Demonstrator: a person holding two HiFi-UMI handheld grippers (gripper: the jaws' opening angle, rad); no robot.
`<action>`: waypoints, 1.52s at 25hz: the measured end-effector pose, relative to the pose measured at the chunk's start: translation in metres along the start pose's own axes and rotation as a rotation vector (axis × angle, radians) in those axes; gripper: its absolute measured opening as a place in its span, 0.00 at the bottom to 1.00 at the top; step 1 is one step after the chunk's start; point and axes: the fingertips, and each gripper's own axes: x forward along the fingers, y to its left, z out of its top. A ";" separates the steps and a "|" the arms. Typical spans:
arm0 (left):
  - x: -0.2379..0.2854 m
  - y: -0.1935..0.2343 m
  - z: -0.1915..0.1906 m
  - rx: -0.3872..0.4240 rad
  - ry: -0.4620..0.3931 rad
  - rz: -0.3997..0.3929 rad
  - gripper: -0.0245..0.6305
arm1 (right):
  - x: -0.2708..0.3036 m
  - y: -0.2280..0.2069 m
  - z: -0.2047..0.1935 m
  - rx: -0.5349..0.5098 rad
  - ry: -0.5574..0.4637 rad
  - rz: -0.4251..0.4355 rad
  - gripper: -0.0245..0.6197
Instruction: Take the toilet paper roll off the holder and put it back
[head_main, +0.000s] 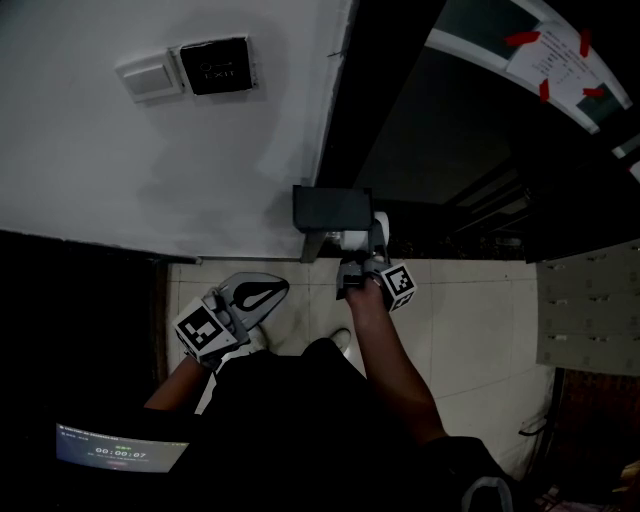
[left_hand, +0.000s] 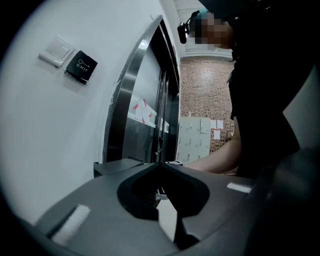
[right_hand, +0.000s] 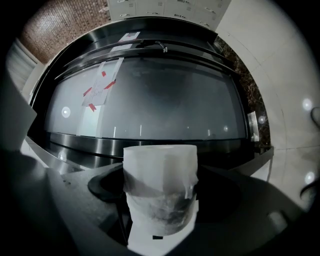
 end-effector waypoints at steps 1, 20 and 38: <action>-0.001 0.001 0.000 -0.001 0.000 0.002 0.04 | 0.000 -0.001 -0.002 -0.008 0.008 -0.005 0.68; -0.017 0.009 -0.002 0.009 -0.011 0.013 0.04 | 0.004 -0.004 -0.088 0.012 0.130 -0.007 0.69; -0.003 0.000 0.001 0.002 -0.013 -0.025 0.04 | -0.028 0.004 -0.082 -0.035 0.194 0.021 0.69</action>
